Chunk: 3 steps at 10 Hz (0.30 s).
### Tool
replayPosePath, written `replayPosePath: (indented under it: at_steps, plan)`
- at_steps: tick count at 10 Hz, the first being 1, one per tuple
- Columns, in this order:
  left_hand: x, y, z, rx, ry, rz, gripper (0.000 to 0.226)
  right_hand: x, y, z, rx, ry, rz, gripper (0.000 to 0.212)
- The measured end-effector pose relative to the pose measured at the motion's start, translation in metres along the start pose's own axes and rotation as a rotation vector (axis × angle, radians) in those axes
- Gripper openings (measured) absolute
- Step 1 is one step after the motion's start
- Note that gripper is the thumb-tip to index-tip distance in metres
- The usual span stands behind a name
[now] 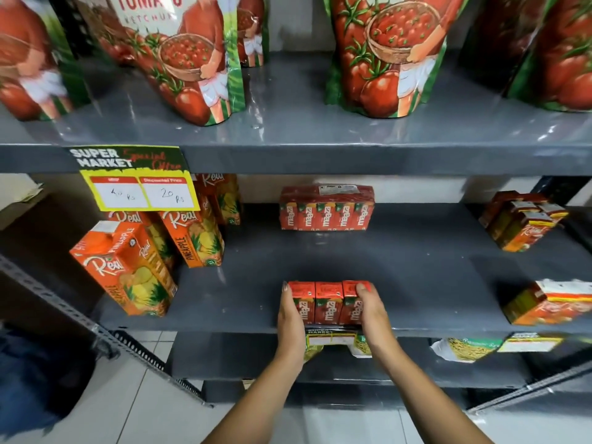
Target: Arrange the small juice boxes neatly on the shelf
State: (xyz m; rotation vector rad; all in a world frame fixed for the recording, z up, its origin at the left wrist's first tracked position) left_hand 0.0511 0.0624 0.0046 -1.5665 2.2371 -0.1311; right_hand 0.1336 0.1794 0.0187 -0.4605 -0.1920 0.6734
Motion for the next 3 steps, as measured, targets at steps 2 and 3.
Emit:
replayPosePath:
  at_steps: [2, 3]
  plan:
    - [-0.003, -0.014, -0.017, -0.073, 0.16, -0.03, 0.063, 0.001, -0.007, 0.004, -0.011, -0.029, 0.042, 0.039]
    - [0.008, -0.029, -0.028, -0.352, 0.484, -0.176, 0.08, 0.017, -0.012, -0.003, 0.072, -0.098, -0.111, 0.074]
Point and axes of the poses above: each hand's wrist, its own y-axis towards the middle knuckle, its own x-axis out of the back of the hand, z = x × y, the point moved 3 cm from there along y, towards the middle knuckle, and after that the axes turned 14 degrees about -x, right-handed, at the moved point
